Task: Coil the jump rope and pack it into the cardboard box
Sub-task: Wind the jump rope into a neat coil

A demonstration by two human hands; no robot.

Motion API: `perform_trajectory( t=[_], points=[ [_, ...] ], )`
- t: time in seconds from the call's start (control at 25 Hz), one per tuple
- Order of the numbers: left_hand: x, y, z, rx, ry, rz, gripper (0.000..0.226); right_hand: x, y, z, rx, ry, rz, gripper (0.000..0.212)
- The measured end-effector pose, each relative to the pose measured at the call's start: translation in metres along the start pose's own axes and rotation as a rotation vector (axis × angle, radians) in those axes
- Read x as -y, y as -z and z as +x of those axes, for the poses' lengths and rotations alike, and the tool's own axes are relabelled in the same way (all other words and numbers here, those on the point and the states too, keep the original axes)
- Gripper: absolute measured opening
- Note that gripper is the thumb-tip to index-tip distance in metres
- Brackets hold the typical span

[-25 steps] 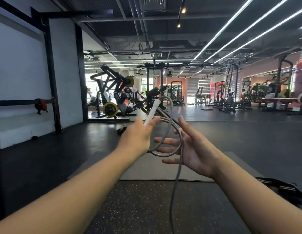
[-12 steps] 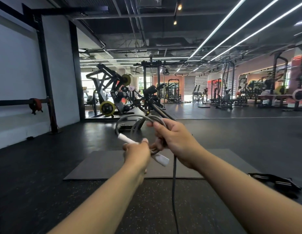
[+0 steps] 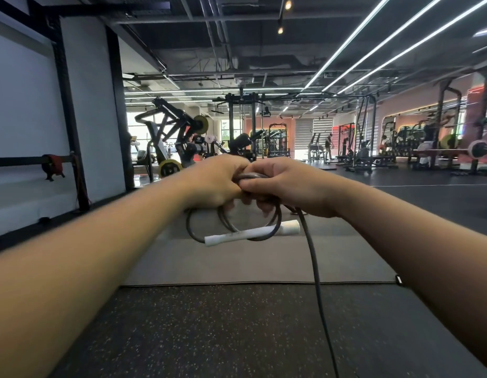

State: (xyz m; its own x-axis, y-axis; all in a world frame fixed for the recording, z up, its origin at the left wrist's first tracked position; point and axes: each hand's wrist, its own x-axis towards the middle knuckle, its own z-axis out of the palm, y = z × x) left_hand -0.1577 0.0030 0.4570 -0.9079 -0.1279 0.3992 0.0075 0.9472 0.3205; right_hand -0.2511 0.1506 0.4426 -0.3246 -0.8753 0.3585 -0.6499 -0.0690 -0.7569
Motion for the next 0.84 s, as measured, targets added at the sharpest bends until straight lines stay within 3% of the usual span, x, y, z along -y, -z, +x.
perform_trajectory(
  t=[0.12,0.2,0.32,0.4,0.52,0.6,0.68,0.76,0.84],
  points=[
    [0.021,0.011,-0.003,0.203,0.114,-0.197,0.016,-0.014,0.014,-0.013,-0.052,-0.045,-0.082,0.018],
    [0.031,0.013,-0.010,0.225,0.215,-0.319,0.020,-0.027,0.015,-0.023,-0.041,-0.139,-0.054,0.019],
    [0.035,0.015,-0.015,0.220,0.292,-0.383,0.022,-0.044,0.003,-0.029,0.078,-0.256,-0.068,0.040],
    [0.035,0.016,-0.017,0.307,0.292,-0.439,0.018,-0.051,-0.005,-0.026,0.158,-0.333,-0.125,0.039],
    [0.038,0.018,-0.019,0.351,0.293,-0.460,0.039,-0.058,-0.005,-0.027,0.288,-0.434,-0.145,0.034],
    [0.044,0.018,-0.022,0.276,0.302,-0.459,0.046,-0.058,0.004,-0.030,0.228,-0.437,-0.057,0.035],
    [0.050,0.014,-0.026,0.173,0.293,-0.563,0.041,-0.056,0.016,-0.031,0.011,-0.407,0.026,0.042],
    [0.052,0.004,-0.024,-0.035,0.300,-0.830,0.040,-0.055,0.024,-0.030,-0.198,-0.370,0.102,0.047],
    [0.046,-0.008,-0.017,-0.310,0.330,-1.144,0.039,-0.056,0.025,-0.023,-0.300,-0.327,0.301,0.046]
  ],
)
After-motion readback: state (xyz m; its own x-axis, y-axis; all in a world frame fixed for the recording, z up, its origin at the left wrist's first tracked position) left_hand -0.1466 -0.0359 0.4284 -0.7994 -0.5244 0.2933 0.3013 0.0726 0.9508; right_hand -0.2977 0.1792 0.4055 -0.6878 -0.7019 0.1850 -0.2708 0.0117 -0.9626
